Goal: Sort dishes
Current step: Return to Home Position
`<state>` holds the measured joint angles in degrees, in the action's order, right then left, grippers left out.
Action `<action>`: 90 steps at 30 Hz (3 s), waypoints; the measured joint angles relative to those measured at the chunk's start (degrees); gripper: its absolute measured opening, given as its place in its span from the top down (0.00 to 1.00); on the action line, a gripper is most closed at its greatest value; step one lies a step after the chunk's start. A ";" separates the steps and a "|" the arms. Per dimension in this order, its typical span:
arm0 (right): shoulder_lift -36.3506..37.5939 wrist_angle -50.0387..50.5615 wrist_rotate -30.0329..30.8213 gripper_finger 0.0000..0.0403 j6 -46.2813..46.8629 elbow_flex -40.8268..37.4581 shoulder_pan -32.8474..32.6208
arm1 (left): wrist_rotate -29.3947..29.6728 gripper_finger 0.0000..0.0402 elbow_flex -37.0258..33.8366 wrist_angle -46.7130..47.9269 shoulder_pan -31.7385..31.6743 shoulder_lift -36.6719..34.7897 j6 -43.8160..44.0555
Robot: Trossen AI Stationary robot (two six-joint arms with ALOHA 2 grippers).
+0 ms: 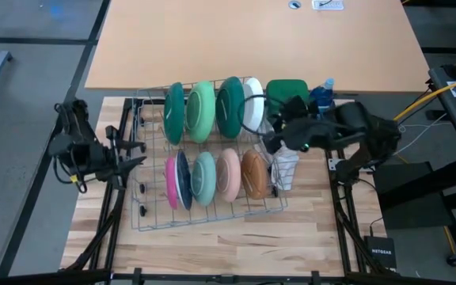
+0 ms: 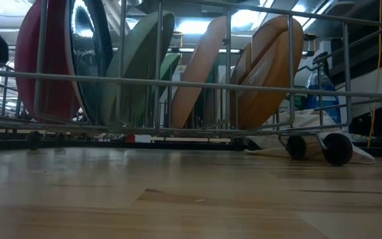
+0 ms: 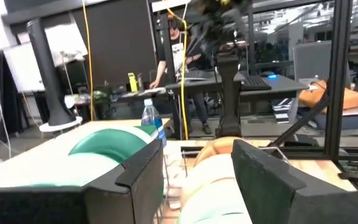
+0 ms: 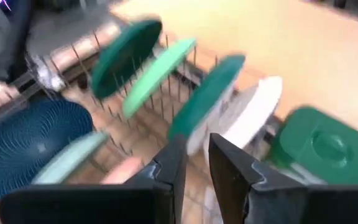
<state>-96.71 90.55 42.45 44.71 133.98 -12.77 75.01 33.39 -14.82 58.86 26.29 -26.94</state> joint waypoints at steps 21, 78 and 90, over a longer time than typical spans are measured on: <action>35.02 -24.31 15.92 0.82 32.30 -74.71 -21.61 | 10.14 0.54 -0.22 52.86 -12.11 -12.51 54.09; 57.41 -83.12 7.71 0.82 -25.57 -98.58 -24.68 | -33.97 0.54 -0.20 39.67 -29.30 -25.81 20.59; 57.64 -85.54 -1.52 0.82 -14.91 -105.04 -24.70 | -32.62 0.54 -2.10 42.36 -29.35 -25.95 21.81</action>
<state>-39.06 5.01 40.93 29.80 28.94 -37.47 42.39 31.29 27.54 29.52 0.34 -5.13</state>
